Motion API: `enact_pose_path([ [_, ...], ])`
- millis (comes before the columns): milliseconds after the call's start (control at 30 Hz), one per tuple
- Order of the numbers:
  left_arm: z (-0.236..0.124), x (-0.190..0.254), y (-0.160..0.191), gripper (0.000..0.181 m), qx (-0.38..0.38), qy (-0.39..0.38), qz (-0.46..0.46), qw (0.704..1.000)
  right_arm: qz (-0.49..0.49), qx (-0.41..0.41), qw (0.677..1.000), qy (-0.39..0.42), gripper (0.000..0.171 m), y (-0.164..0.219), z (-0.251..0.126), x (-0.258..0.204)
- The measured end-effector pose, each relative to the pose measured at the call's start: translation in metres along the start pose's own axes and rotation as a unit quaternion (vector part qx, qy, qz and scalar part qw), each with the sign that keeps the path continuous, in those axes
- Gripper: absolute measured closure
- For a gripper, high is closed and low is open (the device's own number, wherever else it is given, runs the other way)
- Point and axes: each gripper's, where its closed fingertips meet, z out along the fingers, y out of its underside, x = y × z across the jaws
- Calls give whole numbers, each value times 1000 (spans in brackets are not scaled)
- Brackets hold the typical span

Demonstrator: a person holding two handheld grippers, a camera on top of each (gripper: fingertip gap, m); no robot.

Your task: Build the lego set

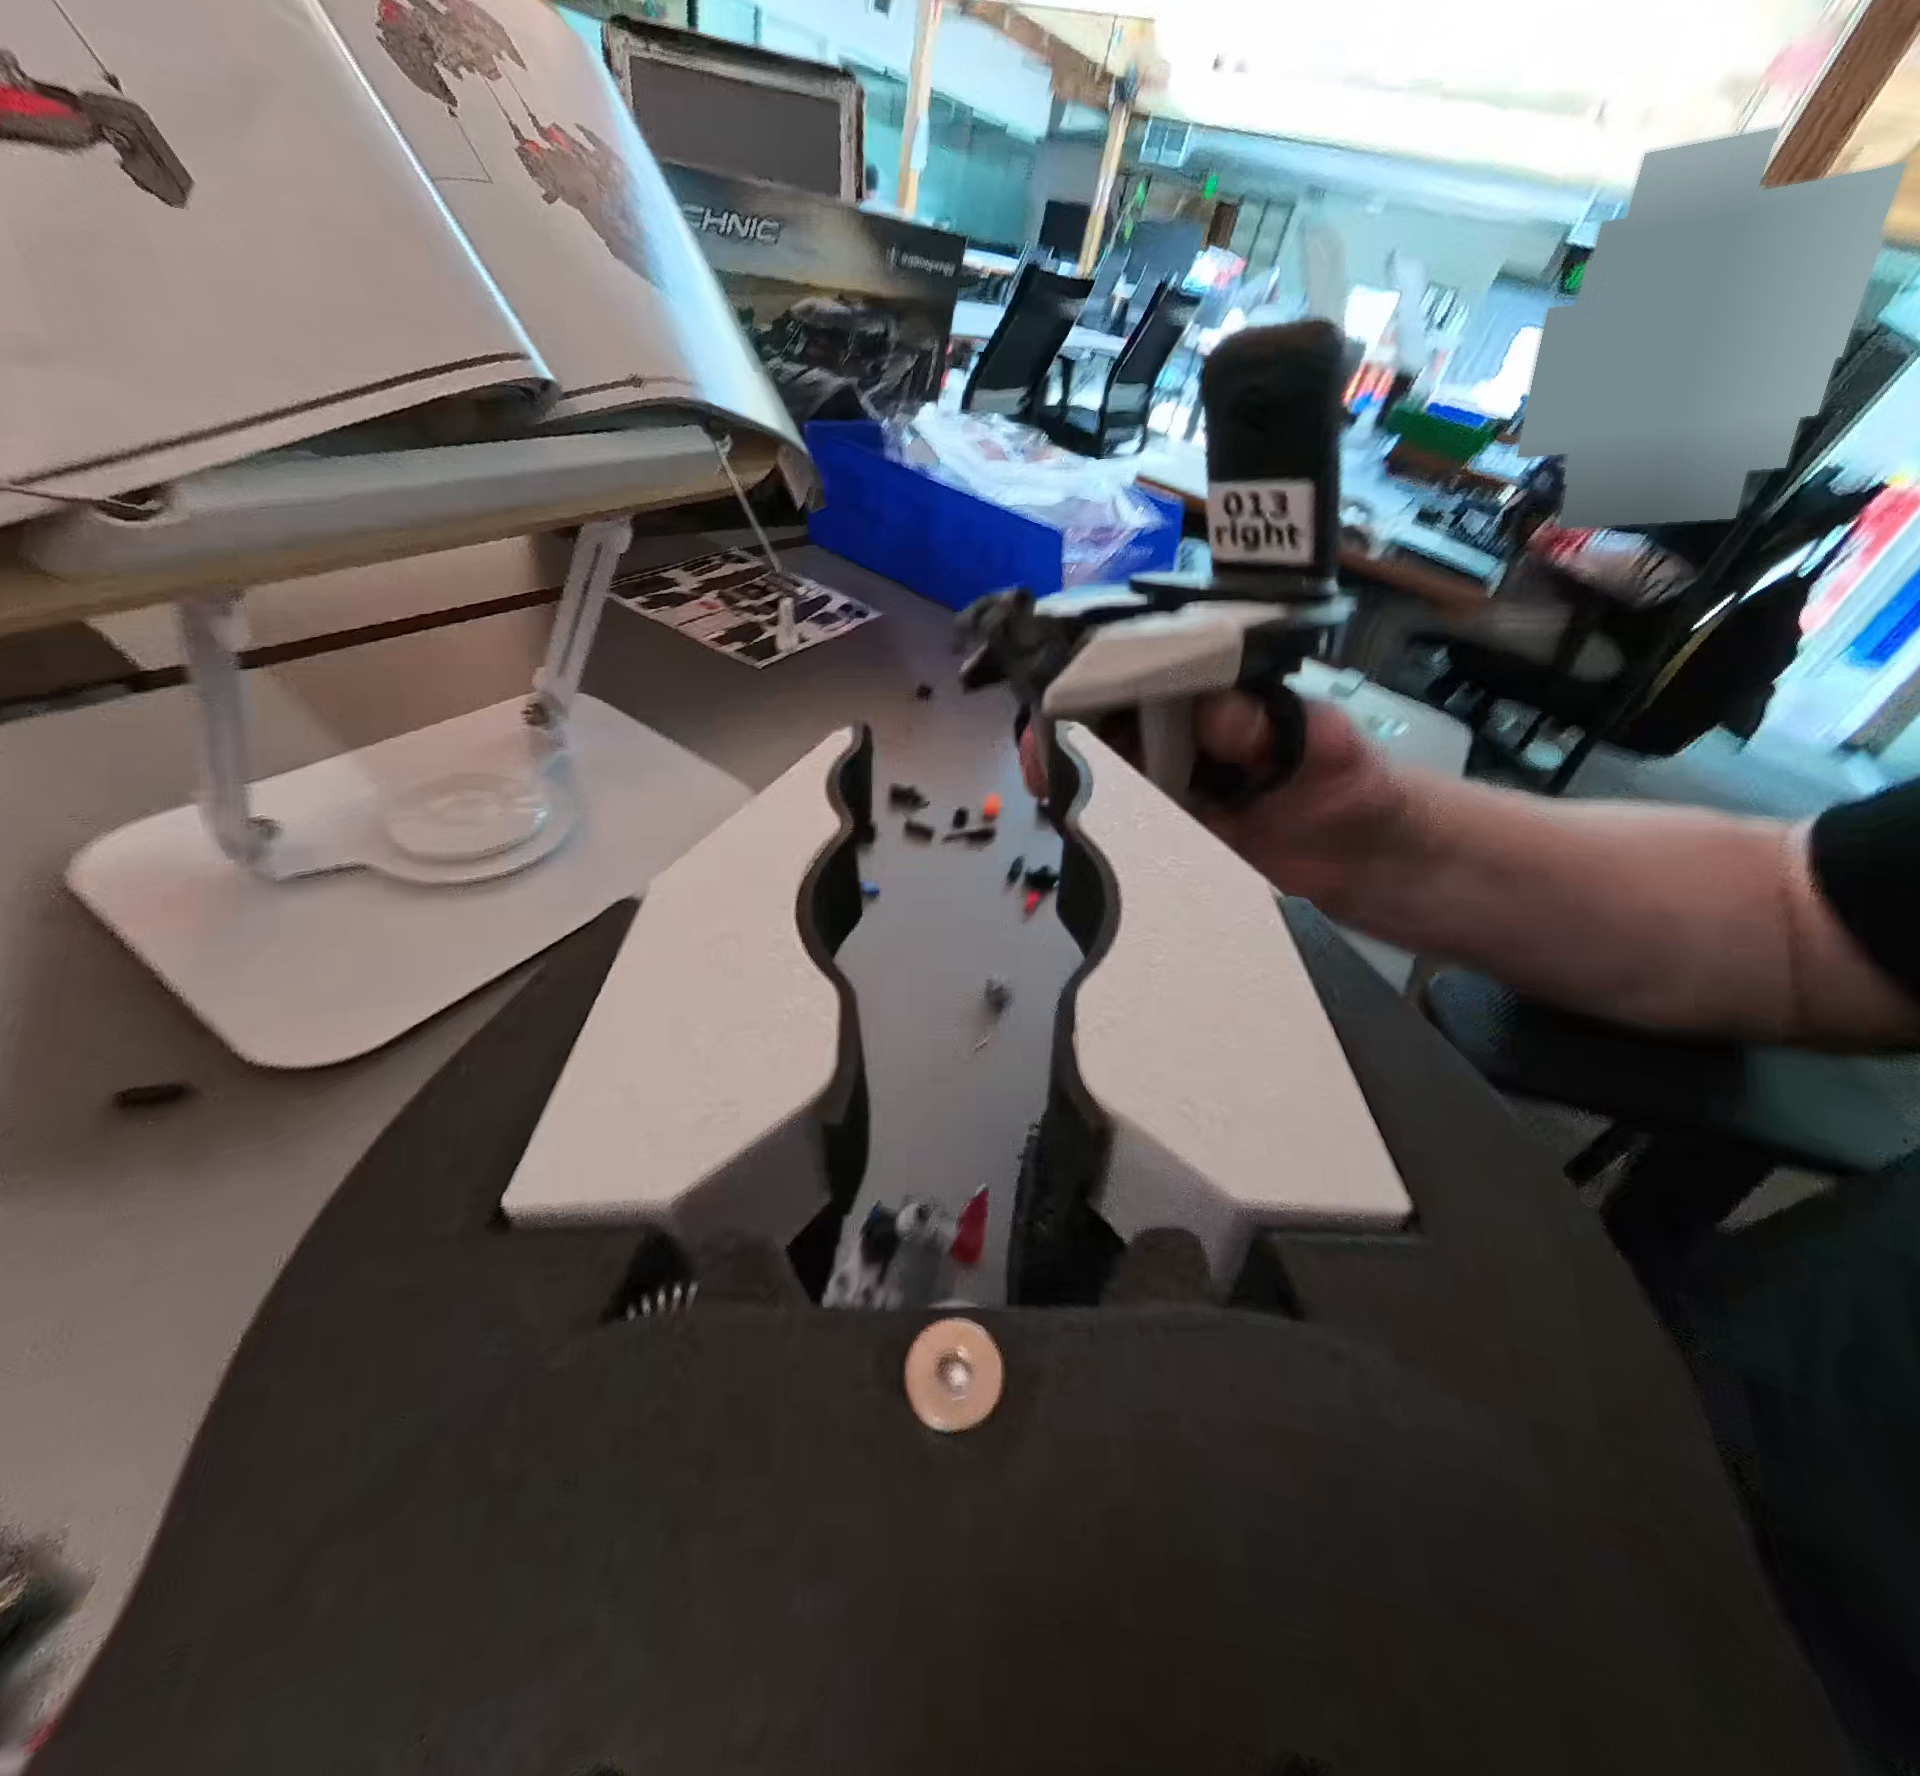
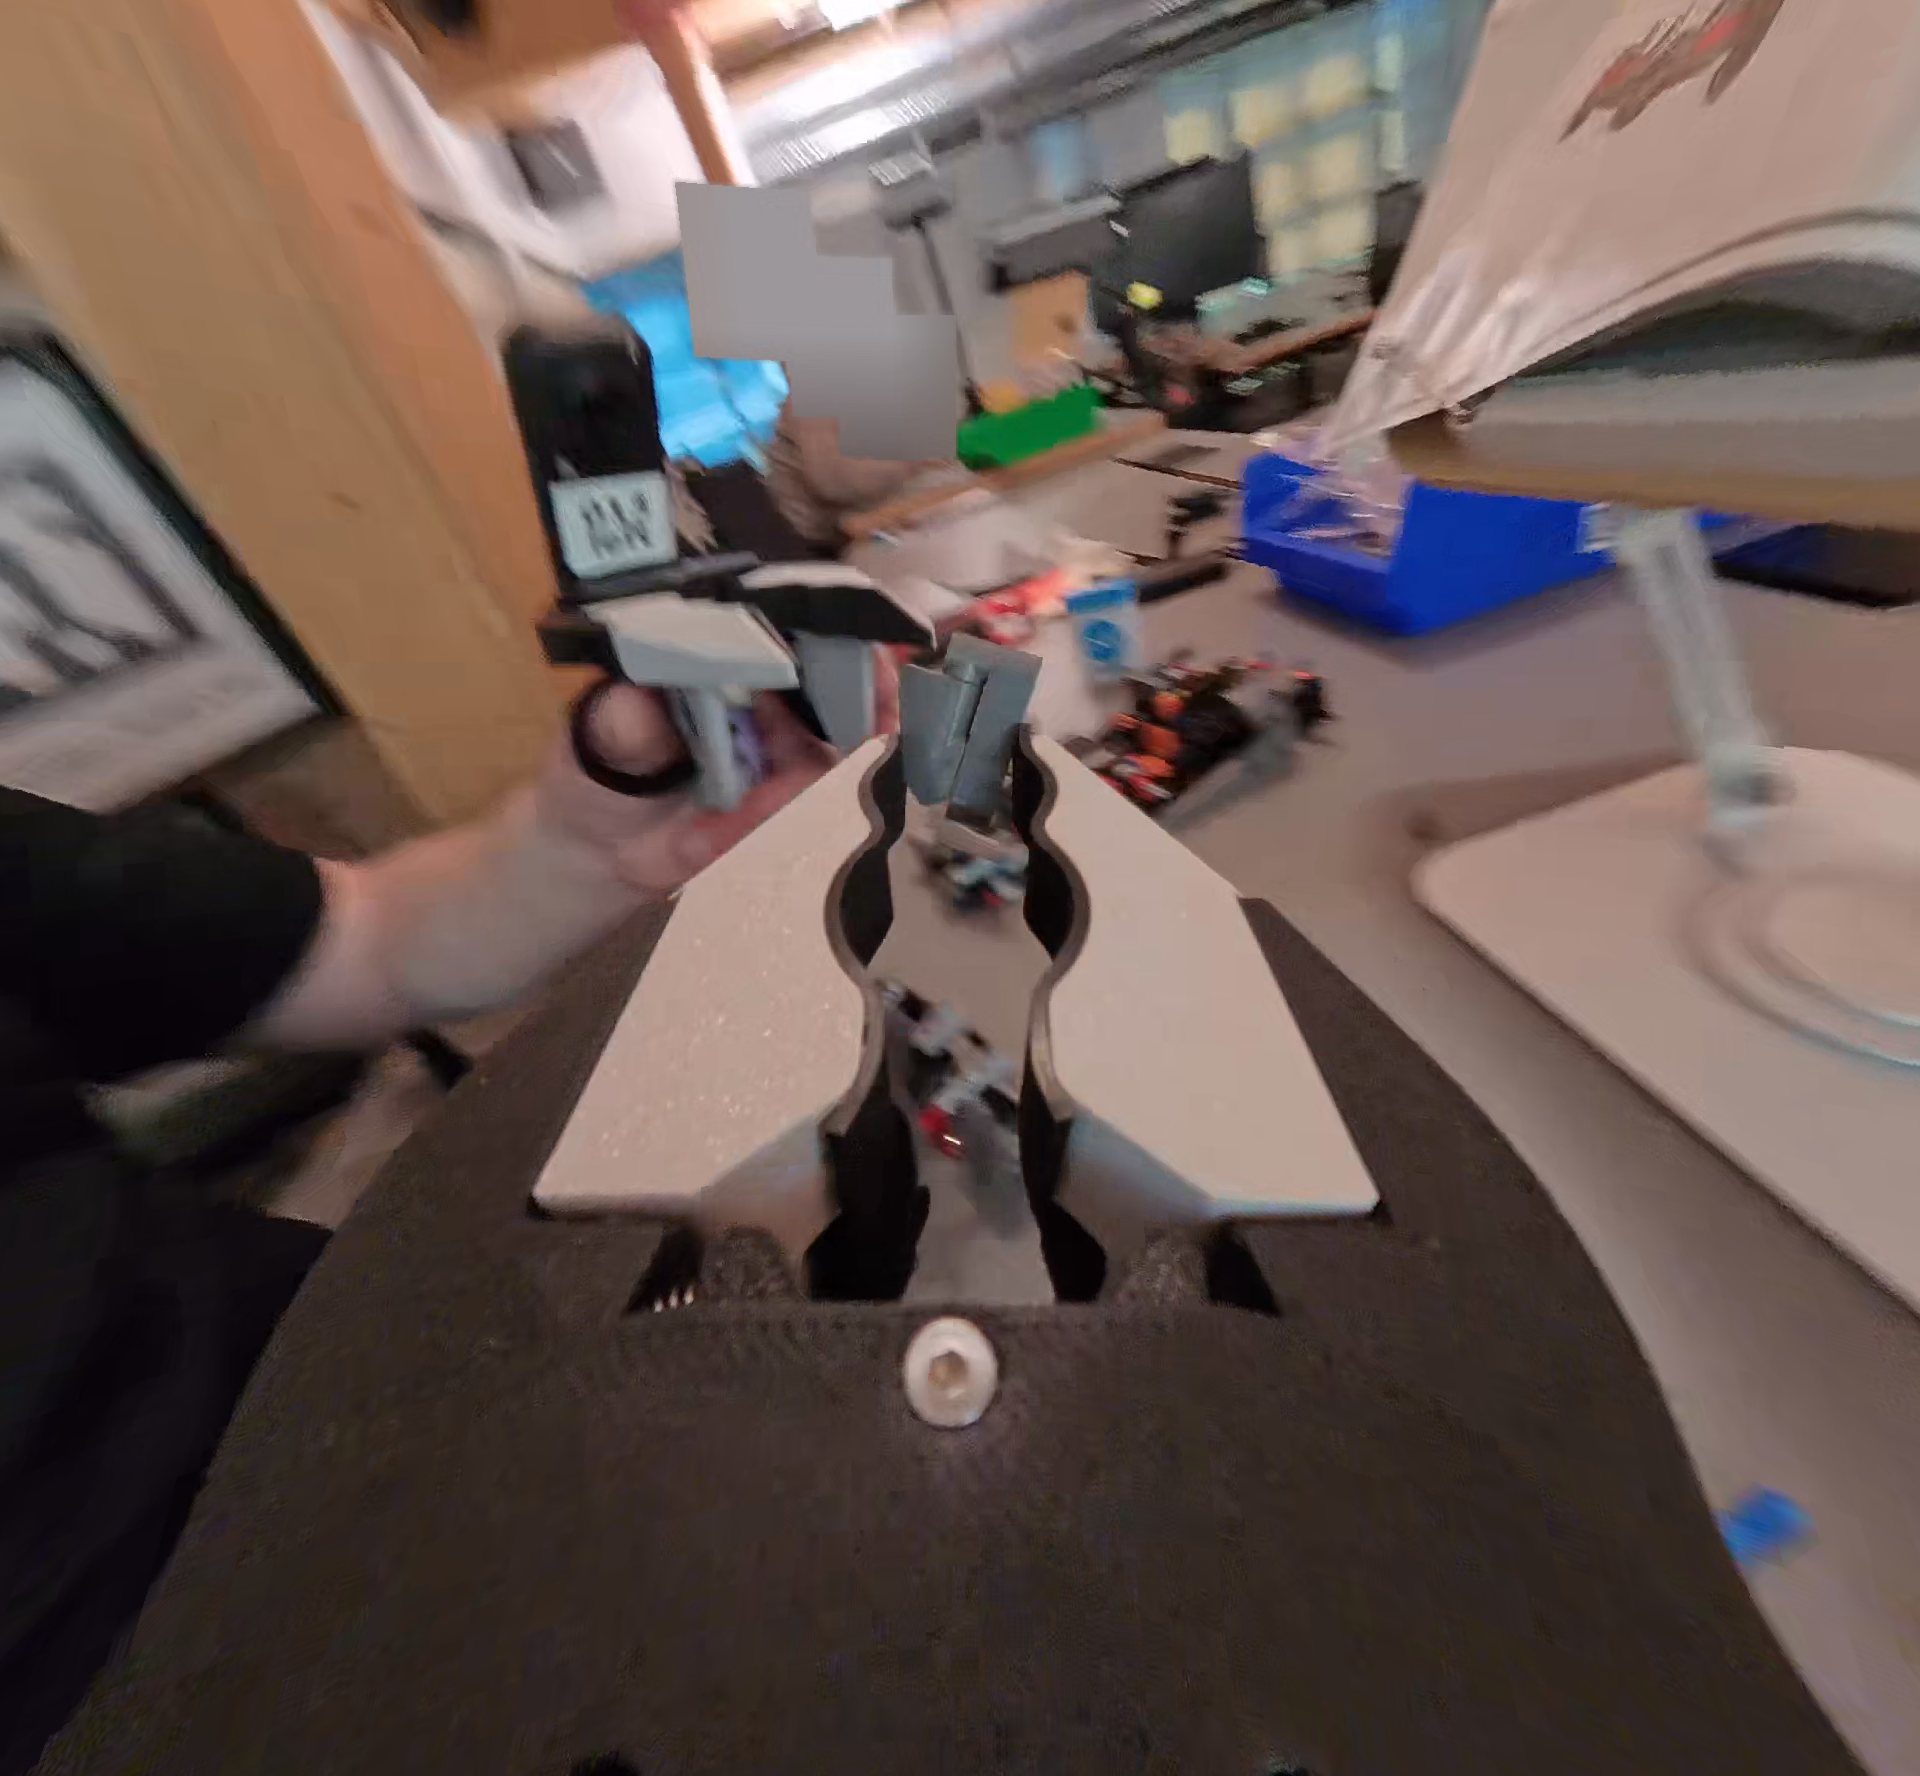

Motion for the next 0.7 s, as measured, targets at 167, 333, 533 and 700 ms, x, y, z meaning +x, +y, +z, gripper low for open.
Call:
enact_pose_path([
  [167, -29, 0, 14, 147, -42, -23, 77, 996, 105, 64, 987, -103, 153, -12, -9, -6],
  [333, -51, -5, 38, 146, -89, -52, 163, 981, 143, 93, 972, -164, 154, -17, -14, -16],
  [533, -63, -3, 64, 144, -119, -52, 200, 971, 137, 88, 968, -191, 154, -16, -12, -28],
  [700, -68, -7, 71, 144, -125, -64, 216, 966, 129, 82, 971, -185, 154, -15, -10, -28],
])
